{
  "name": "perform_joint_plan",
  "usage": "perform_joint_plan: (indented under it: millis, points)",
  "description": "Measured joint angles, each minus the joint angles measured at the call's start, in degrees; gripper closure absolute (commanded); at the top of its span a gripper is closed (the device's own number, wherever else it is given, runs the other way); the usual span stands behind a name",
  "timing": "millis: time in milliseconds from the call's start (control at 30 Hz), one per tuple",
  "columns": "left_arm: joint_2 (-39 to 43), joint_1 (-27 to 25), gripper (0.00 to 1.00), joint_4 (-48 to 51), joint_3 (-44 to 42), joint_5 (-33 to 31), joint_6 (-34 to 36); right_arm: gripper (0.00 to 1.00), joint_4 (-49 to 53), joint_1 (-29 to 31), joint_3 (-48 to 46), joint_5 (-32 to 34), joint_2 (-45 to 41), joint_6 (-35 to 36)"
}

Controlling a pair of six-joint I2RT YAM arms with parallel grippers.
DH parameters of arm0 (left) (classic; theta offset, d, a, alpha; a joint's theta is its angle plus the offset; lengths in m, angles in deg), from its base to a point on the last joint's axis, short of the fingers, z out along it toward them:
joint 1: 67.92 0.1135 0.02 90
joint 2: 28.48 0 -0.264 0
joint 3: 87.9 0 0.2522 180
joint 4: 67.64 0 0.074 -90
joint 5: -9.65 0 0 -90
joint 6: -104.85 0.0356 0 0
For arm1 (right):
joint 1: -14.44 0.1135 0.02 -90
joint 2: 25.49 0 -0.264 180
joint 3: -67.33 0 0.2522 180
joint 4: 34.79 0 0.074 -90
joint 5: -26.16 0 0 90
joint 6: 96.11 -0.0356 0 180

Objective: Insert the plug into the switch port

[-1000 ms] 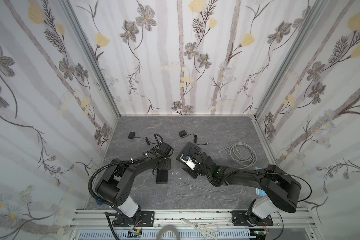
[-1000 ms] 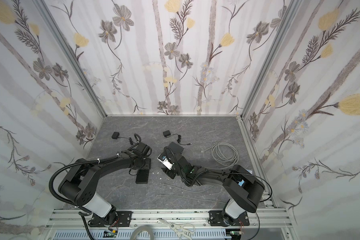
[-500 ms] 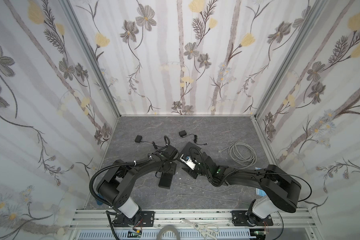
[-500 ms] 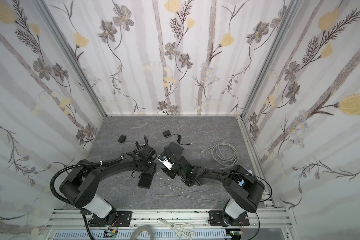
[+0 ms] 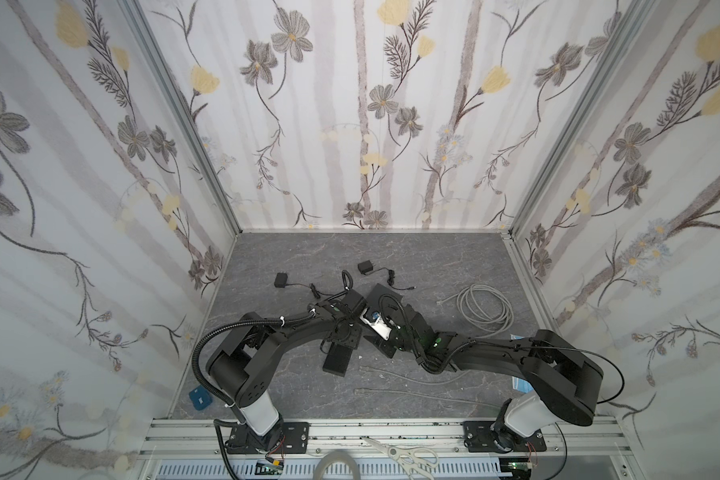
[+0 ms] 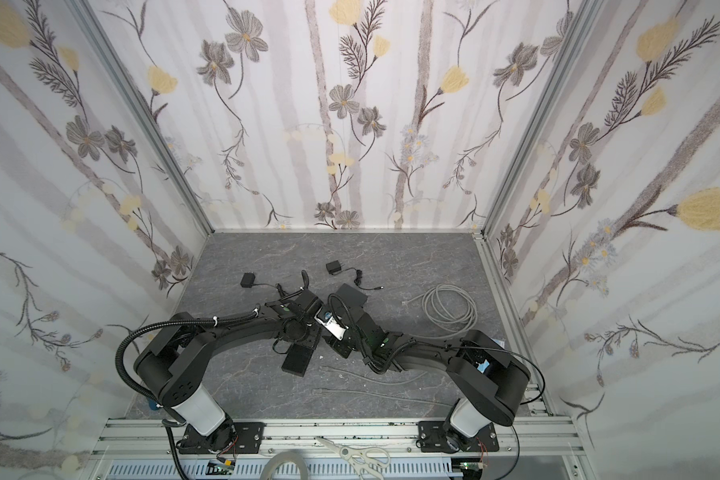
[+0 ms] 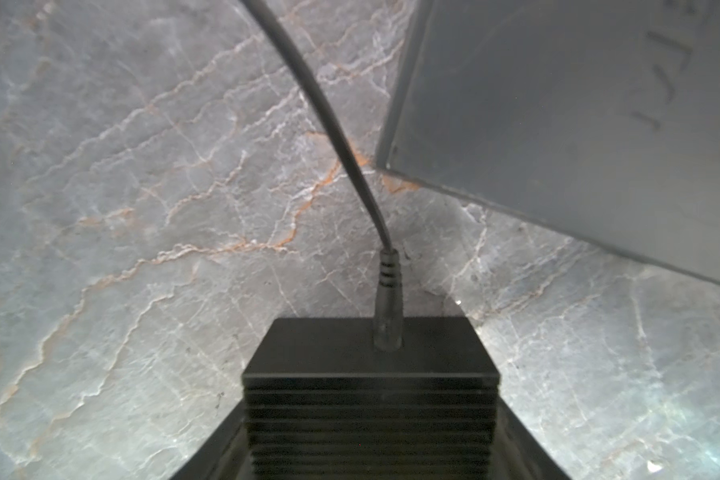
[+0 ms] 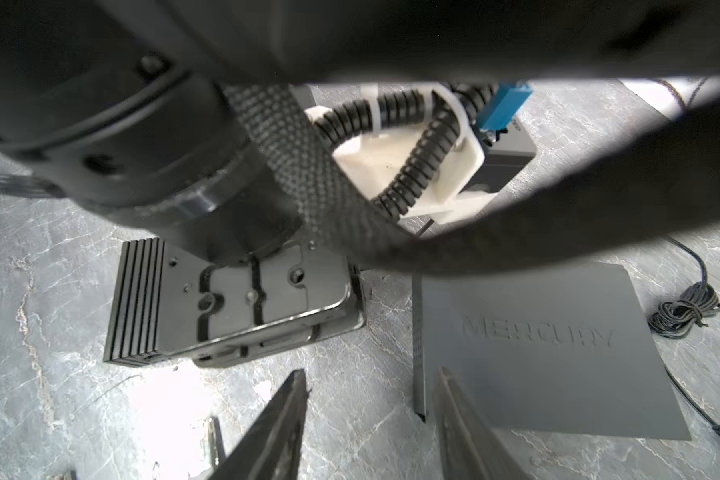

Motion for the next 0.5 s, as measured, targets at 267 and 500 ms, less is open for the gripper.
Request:
perform_joint_plan:
  millis: [267, 500]
  points:
    - [-3.0, -0.1, 0.43, 6.6, 5.1, -0.2, -0.2, 0.49, -0.4, 0.0, -1.7, 0.0, -2.3, 0.5]
    - [-5.4, -0.4, 0.44, 12.3, 8.7, -4.1, 2.0, 0.49, -0.9, 0.0, -2.0, 0.0, -2.7, 1.0]
